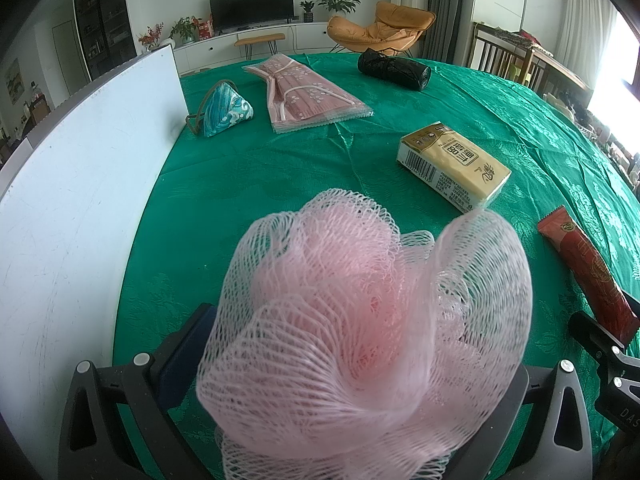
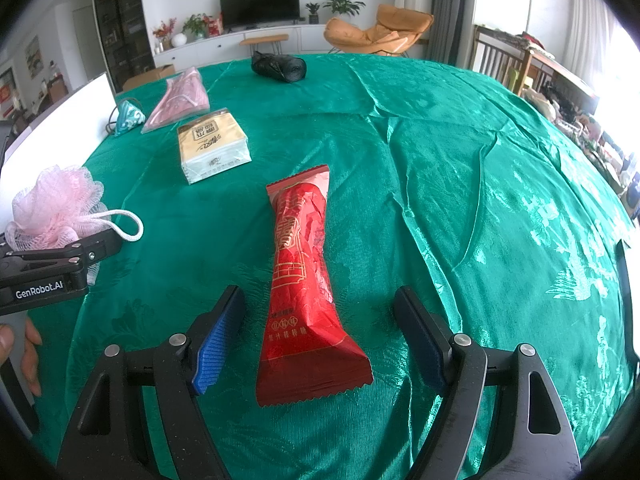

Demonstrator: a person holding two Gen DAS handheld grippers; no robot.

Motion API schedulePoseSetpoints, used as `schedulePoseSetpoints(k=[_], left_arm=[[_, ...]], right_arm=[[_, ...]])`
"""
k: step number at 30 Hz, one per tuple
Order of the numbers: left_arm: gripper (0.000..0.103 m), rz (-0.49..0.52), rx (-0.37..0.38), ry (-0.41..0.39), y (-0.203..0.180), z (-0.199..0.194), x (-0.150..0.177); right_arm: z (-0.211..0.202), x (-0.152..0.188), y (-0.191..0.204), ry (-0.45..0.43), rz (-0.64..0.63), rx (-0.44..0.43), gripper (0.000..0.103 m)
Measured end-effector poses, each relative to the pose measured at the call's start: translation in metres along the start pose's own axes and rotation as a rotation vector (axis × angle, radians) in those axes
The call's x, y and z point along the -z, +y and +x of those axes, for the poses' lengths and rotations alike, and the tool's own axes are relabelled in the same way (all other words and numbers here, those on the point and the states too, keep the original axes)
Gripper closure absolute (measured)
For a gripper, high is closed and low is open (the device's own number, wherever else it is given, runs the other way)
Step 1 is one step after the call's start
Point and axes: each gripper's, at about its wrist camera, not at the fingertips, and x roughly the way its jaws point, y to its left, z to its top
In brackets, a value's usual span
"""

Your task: Organize soft objects

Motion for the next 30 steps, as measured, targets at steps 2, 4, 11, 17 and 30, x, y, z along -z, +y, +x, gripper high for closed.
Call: schedulePoseSetpoints(k=[2,4,11,17,30], left_arm=[[0.0,0.0,0.0,0.0,0.0,0.0,0.0],[0.0,0.0,0.0,0.0,0.0,0.0,0.0],[0.0,0.0,0.0,0.0,0.0,0.0,0.0],[0.0,0.041,0.026,0.197,-0.001,0.003,-0.013],[0.067,-0.028,0.19,0.091,0.022,-0.062,-0.023]], right_arm=[[0.0,0.0,0.001,0.0,0.0,0.0,0.023],[0.0,0.0,0.001,0.0,0.0,0.001,0.023],[0.0,0.0,0.0,0.0,0.0,0.0,0.023],[0.003,-0.011,-0.002,0.113,-0.031,-0.046,0.022],[-0.005,-0.051,-0.021,0.277,-0.002,-0.168,0.089]])
